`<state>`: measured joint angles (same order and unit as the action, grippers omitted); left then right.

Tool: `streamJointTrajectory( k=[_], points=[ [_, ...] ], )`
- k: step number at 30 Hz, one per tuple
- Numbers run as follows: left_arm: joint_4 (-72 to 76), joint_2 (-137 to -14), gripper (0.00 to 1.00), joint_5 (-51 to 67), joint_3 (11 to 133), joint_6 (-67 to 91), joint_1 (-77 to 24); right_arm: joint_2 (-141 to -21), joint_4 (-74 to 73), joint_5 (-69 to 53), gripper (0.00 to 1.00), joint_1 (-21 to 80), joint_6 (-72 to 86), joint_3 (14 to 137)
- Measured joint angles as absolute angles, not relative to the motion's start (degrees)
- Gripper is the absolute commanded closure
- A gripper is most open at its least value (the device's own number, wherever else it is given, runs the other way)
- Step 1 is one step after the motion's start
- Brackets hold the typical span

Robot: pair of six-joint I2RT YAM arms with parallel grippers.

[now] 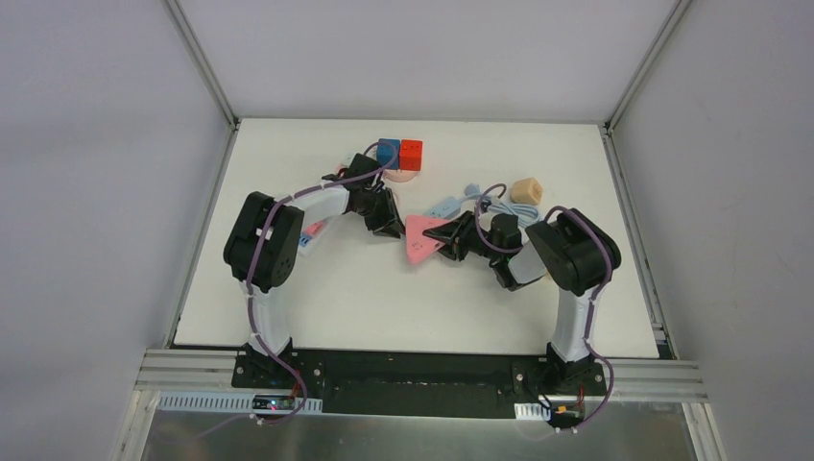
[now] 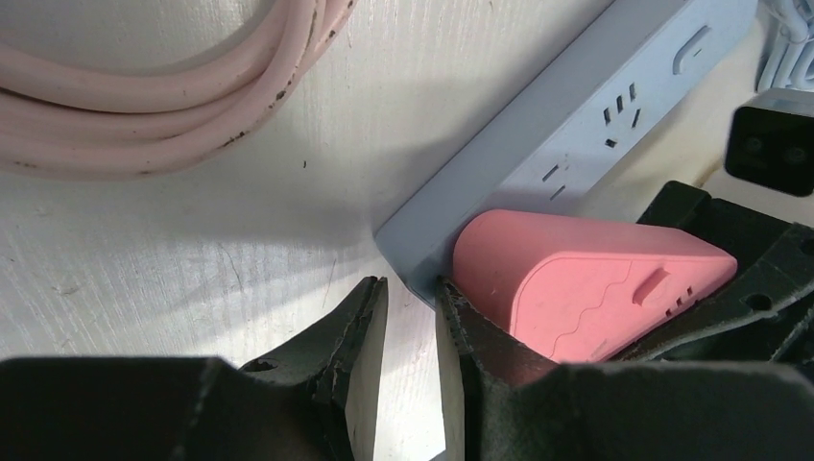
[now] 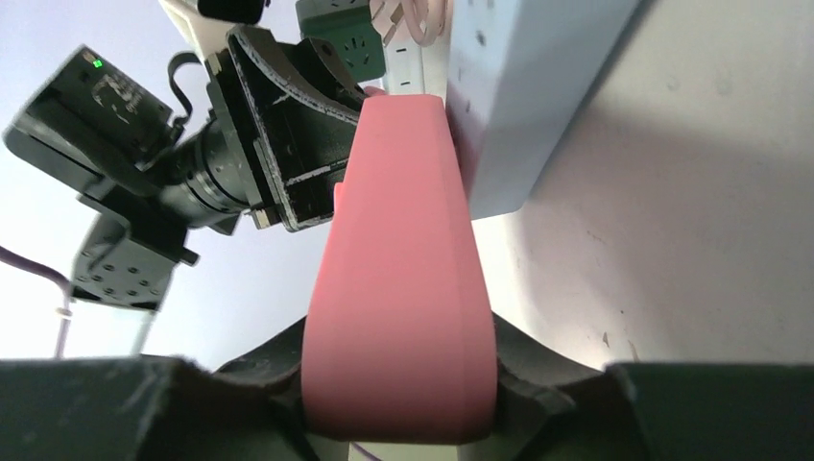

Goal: Pull the plug off the socket

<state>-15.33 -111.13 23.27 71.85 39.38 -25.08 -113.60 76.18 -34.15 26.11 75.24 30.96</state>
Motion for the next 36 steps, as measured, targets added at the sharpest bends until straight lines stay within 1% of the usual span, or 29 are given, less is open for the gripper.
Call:
streamJointTrajectory(
  k=[3,10,13,22,25,29,31,36],
  points=[
    [-16.5,-111.5,0.74,23.3,72.5,39.3,-25.1,-111.2,71.9,-34.5,1.0,26.1,67.4,31.3],
    [-19.9,-112.9,0.74,24.0,74.9,38.0,-25.1,-109.0,68.9,-34.9,1.0,26.3,58.1,31.3],
    [-20.5,-113.3,0.74,24.2,75.4,37.9,-25.1,-108.8,68.5,-35.2,1.0,25.8,59.0,31.3],
    [-20.7,-113.8,0.74,24.9,76.0,37.9,-25.2,-110.0,68.6,-36.6,1.0,24.5,72.7,32.2],
    [-20.7,-113.8,0.73,24.9,76.1,37.9,-25.1,-110.6,69.3,-37.4,1.0,24.4,74.4,32.5],
    [-20.9,-113.9,0.74,25.0,76.1,37.9,-25.1,-110.6,69.5,-38.0,1.0,24.4,70.7,32.4],
    [-21.0,-114.0,0.74,25.1,76.2,37.9,-25.2,-109.9,68.8,-38.4,1.0,24.4,66.5,32.4],
    [-21.6,-114.4,0.74,25.3,76.7,37.9,-25.5,-104.9,69.4,-39.3,1.0,24.9,59.4,32.1]
  ],
)
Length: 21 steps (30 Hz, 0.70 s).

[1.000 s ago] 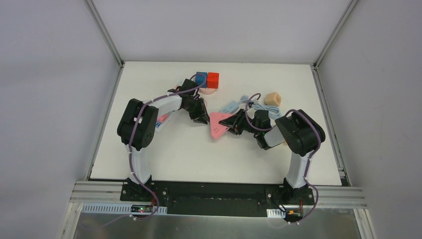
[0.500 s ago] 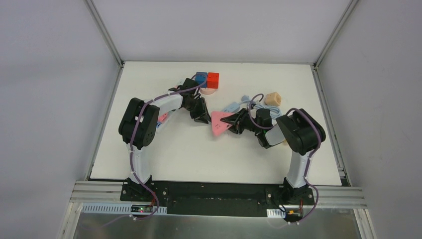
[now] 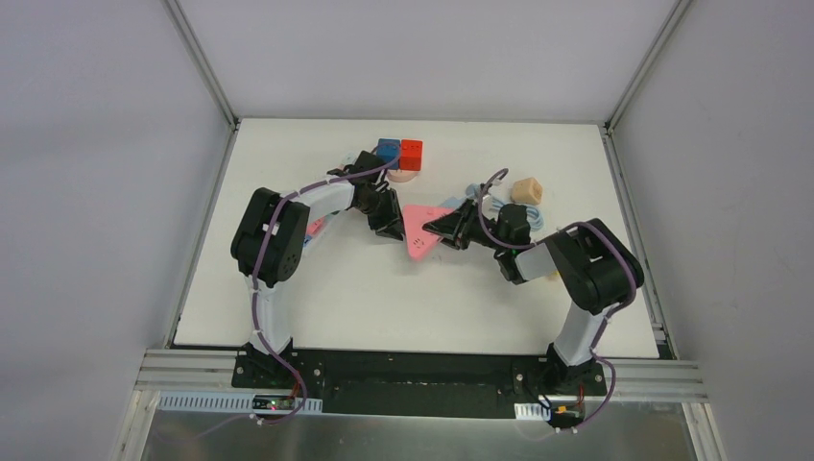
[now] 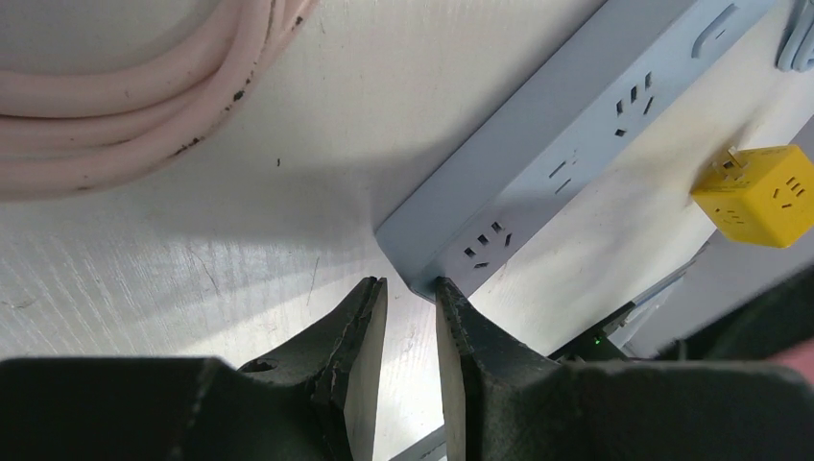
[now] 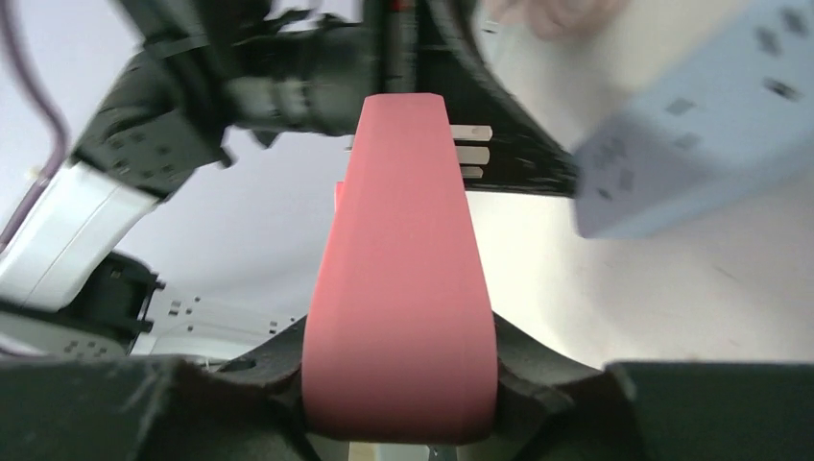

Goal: Pull the plug off the socket

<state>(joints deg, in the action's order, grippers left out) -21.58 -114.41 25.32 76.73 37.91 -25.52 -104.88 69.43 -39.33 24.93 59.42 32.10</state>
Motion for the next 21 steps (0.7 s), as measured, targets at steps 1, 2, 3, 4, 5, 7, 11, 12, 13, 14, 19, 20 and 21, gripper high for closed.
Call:
streamJointTrajectory(
  k=[1,2,3,4,5,7,11,12,13,14,19,20,21],
  points=[
    [-21.7,-114.5,0.74,25.3,76.8,37.9,-25.5,-103.6,70.4,-39.5,1.0,25.1,58.8,32.1],
    [-21.9,-114.6,0.74,25.3,77.0,37.9,-25.5,-102.5,71.3,-39.6,1.0,25.1,58.5,32.1],
    [-22.2,-114.8,0.74,25.3,77.3,37.9,-25.5,-101.8,71.9,-39.7,1.0,25.2,58.5,32.2],
    [-22.4,-114.8,0.73,25.3,77.5,37.9,-25.5,-101.3,72.6,-39.9,1.0,25.2,58.8,32.4],
    [-22.5,-114.9,0.73,25.3,77.6,37.9,-25.5,-101.3,73.1,-39.9,1.0,25.2,59.2,32.6],
    [-22.7,-114.9,0.73,25.3,77.6,37.9,-25.5,-101.3,73.7,-39.7,1.0,25.1,60.2,32.8],
    [-23.0,-114.9,0.7,25.3,77.9,37.9,-25.5,-100.2,72.8,-37.8,1.0,24.5,60.9,32.0],
    [-23.1,-114.9,0.69,25.3,78.0,37.8,-25.5,-99.5,72.4,-37.4,1.0,24.0,60.8,31.5],
    [-23.3,-114.9,0.68,25.3,78.2,37.6,-25.6,-98.5,71.6,-36.7,1.0,23.3,60.6,30.8],
    [-23.4,-114.9,0.66,25.3,78.4,37.3,-25.6,-97.3,70.7,-36.1,1.0,22.6,60.4,30.1],
    [-25.5,-114.9,0.58,25.3,80.4,35.7,-25.7,-90.0,61.6,-32.2,1.0,19.9,57.3,28.7],
    [-26.4,-114.9,0.55,25.3,81.0,35.1,-25.7,-87.9,57.8,-31.3,1.0,19.7,56.2,28.8],
    [-27.3,-114.9,0.53,25.3,81.6,34.6,-25.7,-86.1,54.4,-30.6,1.0,19.7,55.5,28.8]
  ],
)
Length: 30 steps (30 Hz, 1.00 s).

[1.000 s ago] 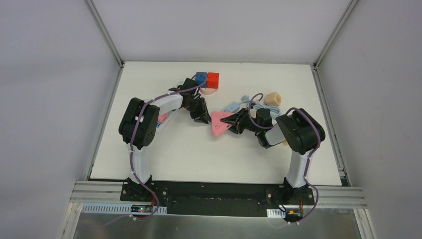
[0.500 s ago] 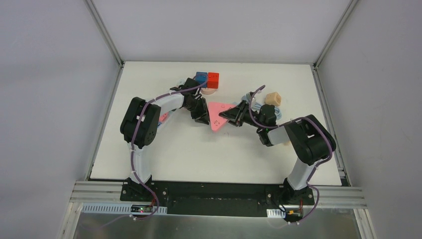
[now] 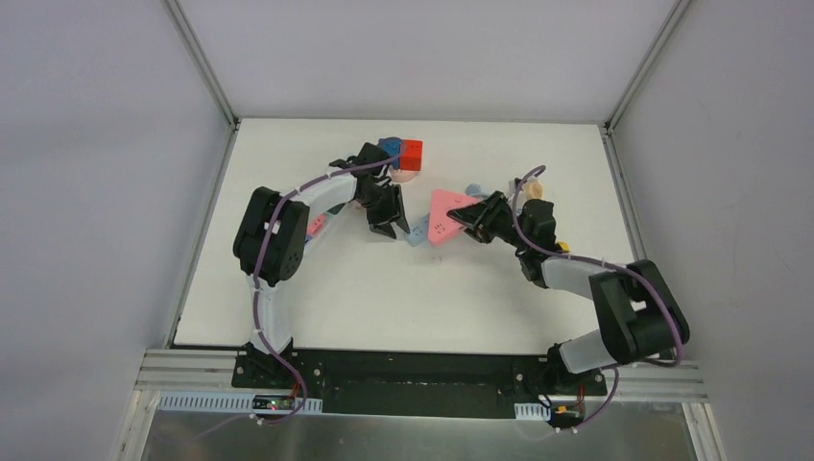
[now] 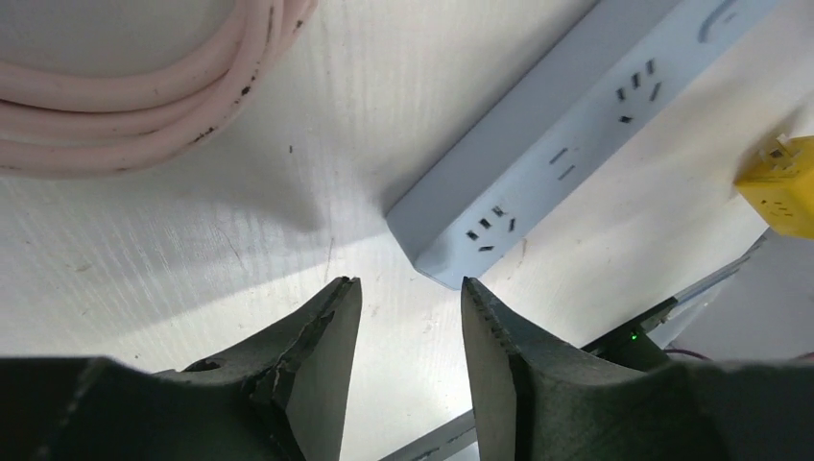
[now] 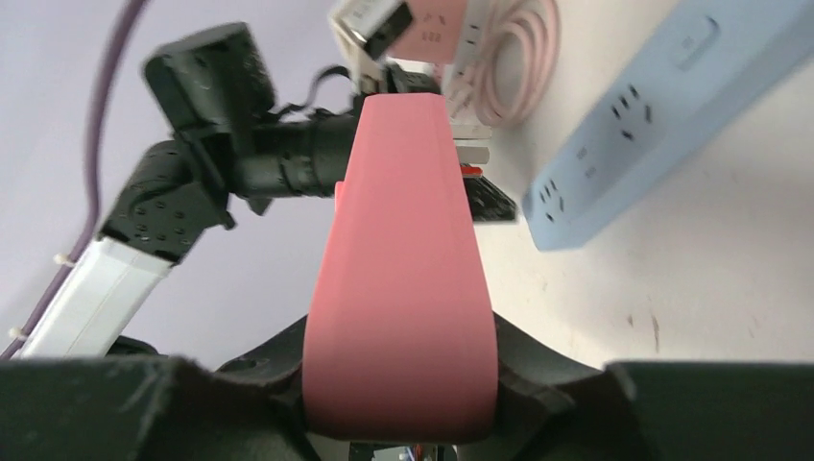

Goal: Pull the plug off the socket

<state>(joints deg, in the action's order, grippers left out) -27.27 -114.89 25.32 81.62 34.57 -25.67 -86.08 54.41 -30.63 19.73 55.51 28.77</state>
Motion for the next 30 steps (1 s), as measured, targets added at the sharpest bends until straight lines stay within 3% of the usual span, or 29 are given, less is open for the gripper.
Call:
streamJointTrajectory(
  k=[7,12,17,19,21,26,30],
  points=[
    [-31.9,-113.4,0.41,24.5,87.9,29.9,-25.4,-72.6,25.8,-22.1,1.0,19.4,45.8,29.7],
    [-34.2,-107.9,0.39,21.2,87.9,27.1,-24.4,-66.4,10.5,-16.4,0.93,17.6,40.4,29.6],
    [-36.3,-102.3,0.28,13.8,88.0,24.3,-23.0,-64.6,3.8,-14.8,0.77,16.2,39.3,28.0],
    [-36.7,-100.4,0.19,10.6,88.1,23.3,-22.3,-64.6,2.1,-14.5,0.69,16.1,39.3,27.2],
    [-36.6,-98.6,0.03,7.9,88.0,22.9,-21.5,-64.7,1.3,-14.3,0.57,16.0,39.4,26.6],
    [-36.7,-96.6,0.01,4.4,88.0,23.1,-17.9,-64.7,-0.9,-11.3,0.28,16.0,40.2,26.6],
    [-36.4,-96.0,0.05,2.2,86.7,23.5,-14.7,-63.9,-4.5,-6.0,0.19,15.9,40.7,26.7]
  ],
)
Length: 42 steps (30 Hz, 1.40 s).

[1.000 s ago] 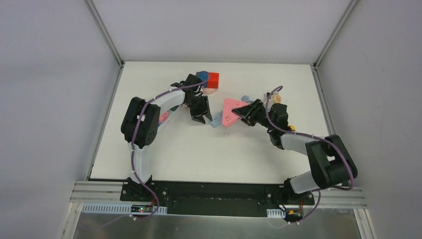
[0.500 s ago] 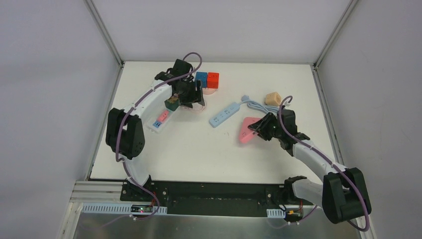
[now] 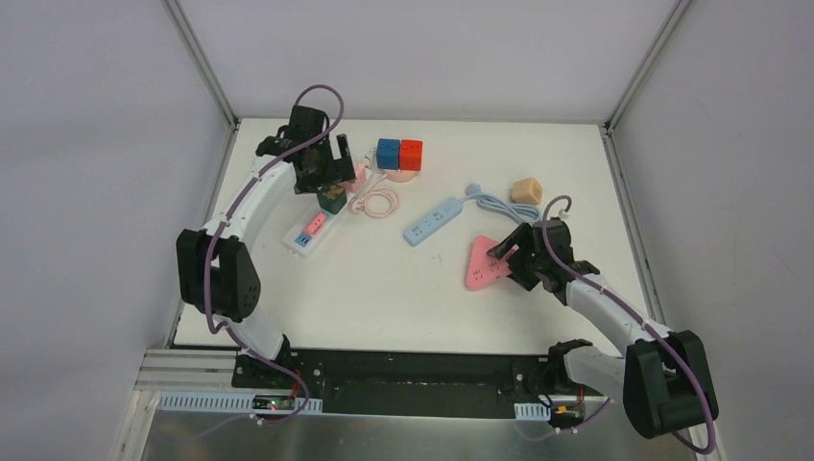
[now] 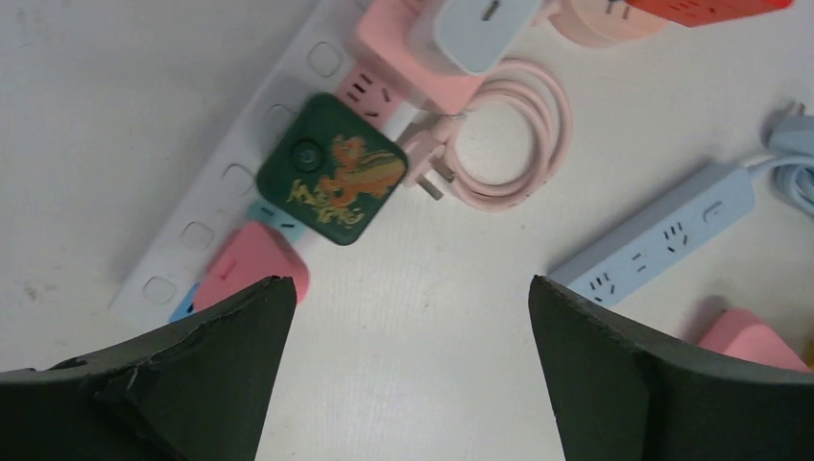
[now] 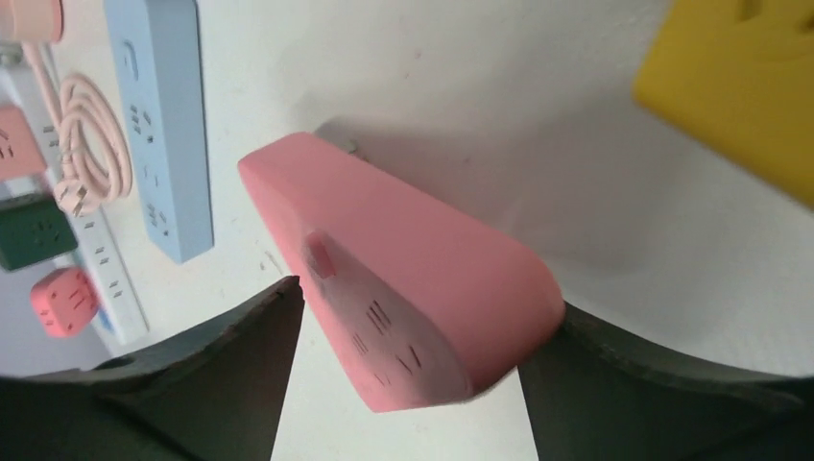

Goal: Pull the plug off the socket

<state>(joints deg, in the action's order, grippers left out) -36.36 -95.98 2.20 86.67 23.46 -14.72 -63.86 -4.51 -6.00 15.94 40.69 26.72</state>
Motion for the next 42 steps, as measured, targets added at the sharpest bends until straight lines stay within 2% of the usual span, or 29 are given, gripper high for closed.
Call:
streamJointTrajectory(
  k=[10,15,23,30,33,38,42],
  points=[
    [-31.8,-86.9,0.13,-5.2,79.6,28.3,-10.9,-55.2,-11.6,7.2,0.18,15.9,39.0,35.3],
    [-30.7,-86.1,0.16,-7.2,78.1,31.7,-6.8,-55.0,-11.3,8.9,0.19,15.9,36.9,39.9],
    [-32.5,-86.5,0.23,-8.0,75.5,35.3,1.0,-58.1,-8.9,7.2,0.22,15.9,34.9,40.3],
    [-33.6,-95.7,0.36,-3.0,75.3,36.5,7.8,-64.2,-4.2,1.3,0.26,16.2,34.2,40.3],
    [-34.3,-102.6,0.47,1.3,76.2,36.3,8.7,-66.3,-2.8,-0.5,0.26,17.2,33.3,40.5],
    [-35.2,-112.4,0.5,6.5,78.9,35.2,8.6,-69.3,-0.6,-2.5,0.26,19.4,31.4,42.3],
    [-32.5,-110.7,0.53,10.2,76.4,35.6,8.8,-71.4,1.2,-3.9,0.26,20.5,30.3,44.0]
  ],
)
